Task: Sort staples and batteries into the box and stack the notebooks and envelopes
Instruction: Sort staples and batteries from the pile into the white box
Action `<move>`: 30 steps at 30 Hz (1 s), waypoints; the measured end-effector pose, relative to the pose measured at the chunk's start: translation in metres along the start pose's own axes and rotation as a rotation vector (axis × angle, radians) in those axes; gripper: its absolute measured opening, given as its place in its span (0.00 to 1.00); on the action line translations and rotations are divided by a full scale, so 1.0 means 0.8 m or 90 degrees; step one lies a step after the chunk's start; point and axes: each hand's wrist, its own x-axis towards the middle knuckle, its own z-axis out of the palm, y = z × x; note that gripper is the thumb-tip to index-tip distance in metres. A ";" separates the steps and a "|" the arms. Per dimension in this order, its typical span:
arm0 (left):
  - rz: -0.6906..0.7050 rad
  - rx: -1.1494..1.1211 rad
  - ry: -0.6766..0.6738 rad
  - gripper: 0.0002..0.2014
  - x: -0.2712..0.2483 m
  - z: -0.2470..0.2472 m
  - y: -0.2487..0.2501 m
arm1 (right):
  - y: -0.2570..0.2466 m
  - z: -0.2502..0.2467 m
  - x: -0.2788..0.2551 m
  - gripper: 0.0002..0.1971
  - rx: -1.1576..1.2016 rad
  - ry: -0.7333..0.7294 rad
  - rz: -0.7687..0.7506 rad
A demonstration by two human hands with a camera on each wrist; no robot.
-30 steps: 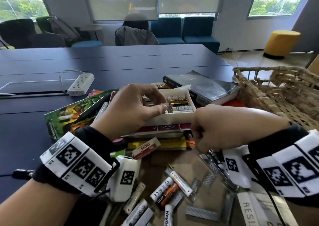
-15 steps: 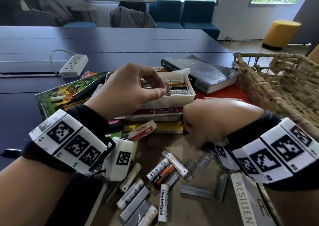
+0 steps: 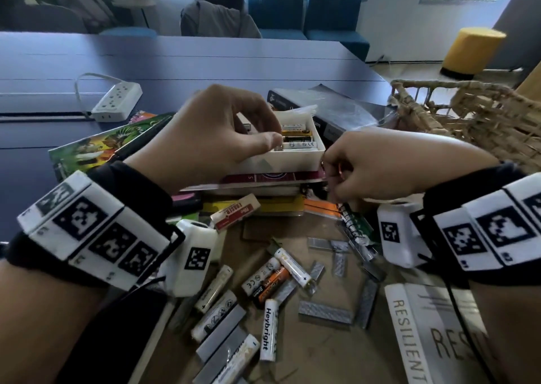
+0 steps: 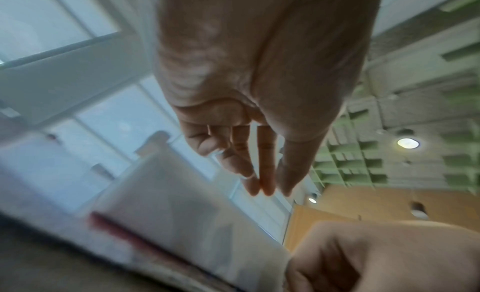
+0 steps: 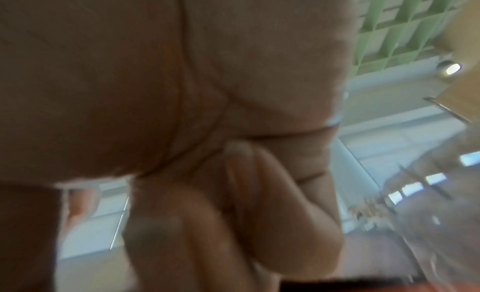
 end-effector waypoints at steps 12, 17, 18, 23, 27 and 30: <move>0.229 0.272 -0.546 0.15 -0.001 0.059 0.054 | 0.023 0.002 0.005 0.11 0.136 -0.024 -0.016; 0.234 0.293 -0.562 0.22 0.003 0.065 0.062 | 0.029 0.005 0.009 0.09 0.188 -0.038 -0.011; 0.232 0.300 -0.563 0.22 0.004 0.066 0.063 | 0.031 0.005 0.009 0.08 0.188 -0.030 -0.009; 0.237 0.276 -0.566 0.23 0.012 0.065 0.069 | 0.037 0.004 0.011 0.08 0.213 -0.025 -0.010; 0.213 0.284 -0.596 0.27 0.011 0.059 0.070 | 0.038 0.003 0.010 0.08 0.213 -0.026 -0.011; 0.174 0.306 -0.627 0.29 0.006 0.058 0.071 | 0.037 0.003 0.008 0.09 0.209 -0.031 -0.007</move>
